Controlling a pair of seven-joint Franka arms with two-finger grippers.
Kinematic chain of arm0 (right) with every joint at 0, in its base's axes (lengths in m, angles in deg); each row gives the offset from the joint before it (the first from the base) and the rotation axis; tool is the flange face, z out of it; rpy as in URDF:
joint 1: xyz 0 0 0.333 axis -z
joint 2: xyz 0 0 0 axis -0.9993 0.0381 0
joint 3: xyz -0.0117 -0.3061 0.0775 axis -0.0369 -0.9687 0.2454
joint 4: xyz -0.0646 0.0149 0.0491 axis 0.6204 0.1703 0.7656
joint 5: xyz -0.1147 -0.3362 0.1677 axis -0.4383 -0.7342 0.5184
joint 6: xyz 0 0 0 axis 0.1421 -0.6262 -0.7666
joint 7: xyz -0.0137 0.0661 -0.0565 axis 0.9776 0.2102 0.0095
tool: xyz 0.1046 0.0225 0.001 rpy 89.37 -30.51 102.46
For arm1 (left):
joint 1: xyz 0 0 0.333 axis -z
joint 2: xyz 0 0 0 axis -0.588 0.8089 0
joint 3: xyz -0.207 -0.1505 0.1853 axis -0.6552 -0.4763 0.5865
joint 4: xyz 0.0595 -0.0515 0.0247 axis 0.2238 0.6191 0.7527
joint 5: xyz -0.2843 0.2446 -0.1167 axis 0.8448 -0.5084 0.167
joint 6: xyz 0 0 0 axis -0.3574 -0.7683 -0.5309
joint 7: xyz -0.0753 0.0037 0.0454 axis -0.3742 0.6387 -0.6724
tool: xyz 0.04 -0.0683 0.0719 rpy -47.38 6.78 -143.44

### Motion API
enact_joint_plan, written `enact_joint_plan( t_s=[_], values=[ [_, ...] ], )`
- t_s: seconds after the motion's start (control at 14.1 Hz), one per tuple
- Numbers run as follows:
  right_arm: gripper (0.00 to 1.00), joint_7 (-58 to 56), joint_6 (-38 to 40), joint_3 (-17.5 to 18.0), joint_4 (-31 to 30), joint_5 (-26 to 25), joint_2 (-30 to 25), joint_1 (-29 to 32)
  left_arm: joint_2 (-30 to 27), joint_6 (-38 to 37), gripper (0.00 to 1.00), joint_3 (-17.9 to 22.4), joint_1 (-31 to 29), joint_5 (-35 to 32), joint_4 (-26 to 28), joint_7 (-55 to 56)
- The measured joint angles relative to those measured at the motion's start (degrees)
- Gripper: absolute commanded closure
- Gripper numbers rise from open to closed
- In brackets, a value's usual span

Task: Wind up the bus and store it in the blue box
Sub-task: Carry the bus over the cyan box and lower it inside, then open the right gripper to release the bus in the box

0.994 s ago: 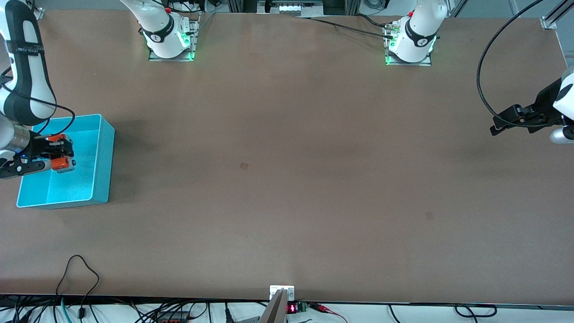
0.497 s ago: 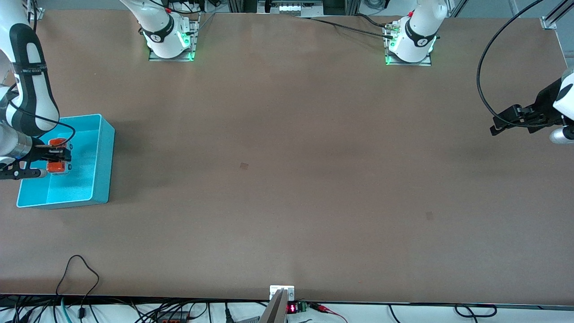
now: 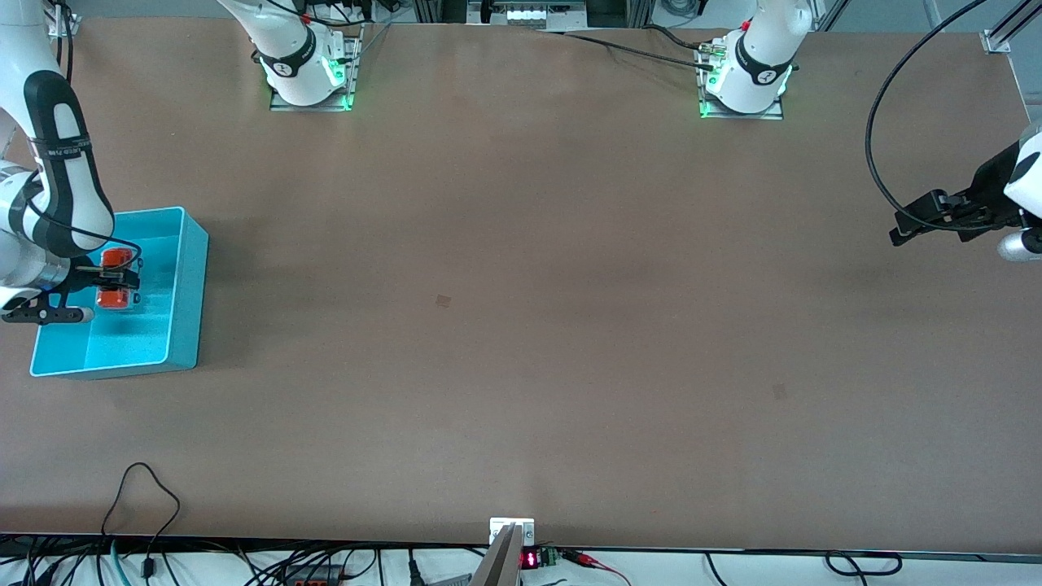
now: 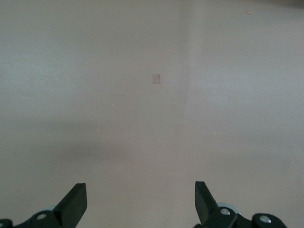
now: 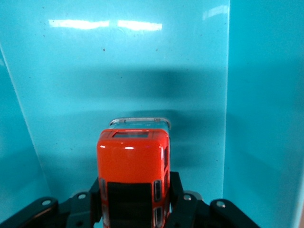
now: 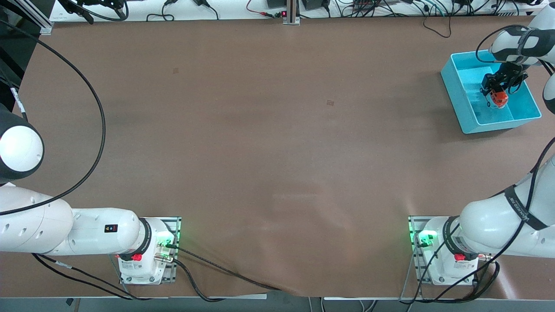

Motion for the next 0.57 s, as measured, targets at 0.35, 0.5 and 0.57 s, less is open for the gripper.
enact_joint_plan(
  t_s=[0.35, 0.5, 0.57],
  values=[
    [0.64, -0.1, -1.1, -0.1, 0.0, 0.0, 1.1, 0.1, 0.0, 0.0, 0.00, 0.0, 0.0, 0.0, 0.0, 0.0],
    [0.51, -0.6, -1.4, -0.1, 0.0, 0.0, 1.3, 0.2, 0.0, 0.0, 0.00, 0.0, 0.0, 0.0, 0.0, 0.0],
    [0.50, -1.2, -1.6, -0.2, 0.0, 0.0, 1.5, 0.3, 0.0, 0.0, 0.00, 0.0, 0.0, 0.0, 0.0, 0.0]
  ],
)
